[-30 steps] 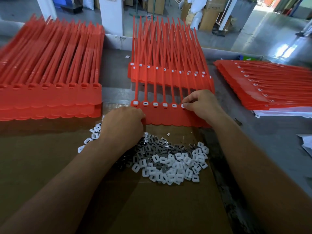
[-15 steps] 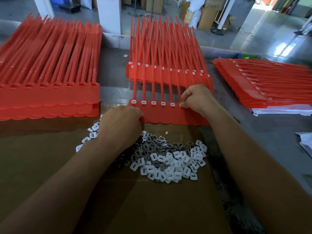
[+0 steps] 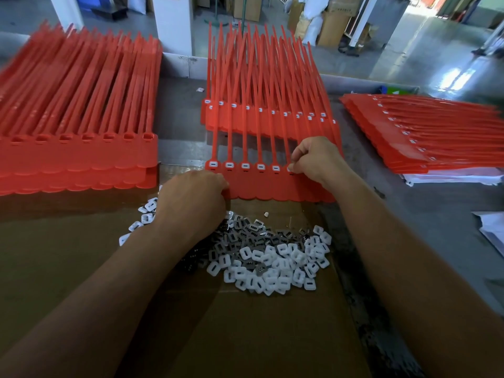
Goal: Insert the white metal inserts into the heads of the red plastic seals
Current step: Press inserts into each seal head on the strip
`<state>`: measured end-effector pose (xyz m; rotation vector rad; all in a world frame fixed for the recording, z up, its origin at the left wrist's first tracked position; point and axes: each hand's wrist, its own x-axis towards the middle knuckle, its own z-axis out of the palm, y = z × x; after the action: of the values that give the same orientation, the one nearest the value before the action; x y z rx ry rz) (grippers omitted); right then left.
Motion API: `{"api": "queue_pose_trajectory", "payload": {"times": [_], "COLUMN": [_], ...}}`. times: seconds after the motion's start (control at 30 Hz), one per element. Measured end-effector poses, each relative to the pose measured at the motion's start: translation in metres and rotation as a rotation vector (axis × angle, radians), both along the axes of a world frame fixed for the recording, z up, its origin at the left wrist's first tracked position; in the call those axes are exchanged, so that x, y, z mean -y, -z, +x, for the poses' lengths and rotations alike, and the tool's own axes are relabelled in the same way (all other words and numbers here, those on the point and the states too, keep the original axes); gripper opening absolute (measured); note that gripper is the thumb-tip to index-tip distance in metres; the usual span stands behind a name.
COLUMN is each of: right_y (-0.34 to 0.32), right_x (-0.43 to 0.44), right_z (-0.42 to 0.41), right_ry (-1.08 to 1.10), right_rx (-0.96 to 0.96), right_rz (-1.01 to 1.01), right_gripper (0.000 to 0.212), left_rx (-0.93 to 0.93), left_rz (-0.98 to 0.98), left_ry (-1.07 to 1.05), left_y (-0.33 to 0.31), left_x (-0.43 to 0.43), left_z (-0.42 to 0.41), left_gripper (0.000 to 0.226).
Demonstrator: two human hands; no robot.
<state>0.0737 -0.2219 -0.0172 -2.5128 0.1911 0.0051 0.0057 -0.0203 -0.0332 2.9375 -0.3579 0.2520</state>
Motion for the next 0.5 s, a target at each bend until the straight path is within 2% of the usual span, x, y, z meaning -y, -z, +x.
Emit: {"api": "queue_pose_trajectory", "payload": {"times": [0.23,0.5], "right_y": [0.003,0.001], "right_x": [0.003,0.007], "right_z": [-0.007,-0.035], "right_ry": [-0.059,-0.168], "right_rx": [0.077,0.139], "right_rz": [-0.021,0.049], "right_gripper": [0.031,0.018], "left_rx": [-0.02,-0.038], "left_rz": [-0.002,-0.009], "left_ry": [-0.005,-0.016], "left_y": [-0.002,-0.003], "left_x": [0.0,0.001], "left_z": [0.001,0.0], "left_gripper": [0.033,0.034]}}
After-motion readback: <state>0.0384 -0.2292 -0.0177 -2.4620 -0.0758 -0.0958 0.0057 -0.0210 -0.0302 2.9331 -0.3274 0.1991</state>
